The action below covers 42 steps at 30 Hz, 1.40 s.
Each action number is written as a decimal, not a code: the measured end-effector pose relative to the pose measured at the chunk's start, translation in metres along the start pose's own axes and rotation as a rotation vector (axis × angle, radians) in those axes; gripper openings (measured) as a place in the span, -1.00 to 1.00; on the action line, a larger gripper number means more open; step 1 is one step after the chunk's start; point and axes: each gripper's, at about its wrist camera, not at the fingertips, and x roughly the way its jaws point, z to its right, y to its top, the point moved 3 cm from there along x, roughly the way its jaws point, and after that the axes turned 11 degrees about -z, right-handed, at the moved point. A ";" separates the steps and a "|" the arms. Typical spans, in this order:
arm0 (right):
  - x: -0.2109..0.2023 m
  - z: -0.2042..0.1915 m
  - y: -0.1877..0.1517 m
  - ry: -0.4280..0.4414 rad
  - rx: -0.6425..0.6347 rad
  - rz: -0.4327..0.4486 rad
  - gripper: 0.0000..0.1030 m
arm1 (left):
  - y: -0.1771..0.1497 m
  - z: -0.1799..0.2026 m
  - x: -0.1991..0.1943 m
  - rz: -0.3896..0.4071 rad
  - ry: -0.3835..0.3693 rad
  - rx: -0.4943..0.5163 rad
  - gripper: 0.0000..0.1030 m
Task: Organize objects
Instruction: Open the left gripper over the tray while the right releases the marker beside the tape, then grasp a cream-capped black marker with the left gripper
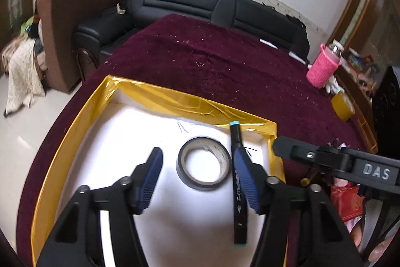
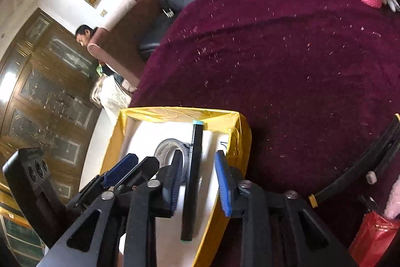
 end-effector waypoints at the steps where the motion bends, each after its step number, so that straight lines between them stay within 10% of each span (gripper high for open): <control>1: -0.007 -0.002 -0.004 -0.010 -0.015 0.022 -0.06 | -0.003 0.000 -0.002 0.003 -0.021 -0.011 0.21; 17: -0.091 0.041 -0.095 0.058 0.000 0.137 0.17 | -0.076 0.021 -0.003 -0.102 -0.134 -0.012 0.28; 23: -0.131 0.065 -0.131 0.049 0.027 0.214 0.26 | -0.078 0.045 -0.027 -0.013 -0.065 0.081 0.31; 33: -0.230 0.139 -0.170 -0.155 0.126 0.450 0.73 | -0.086 0.131 -0.083 0.125 0.022 0.288 0.69; 42: -0.254 0.233 -0.167 -0.226 0.293 0.558 0.79 | -0.068 0.180 -0.035 0.030 0.025 0.329 0.70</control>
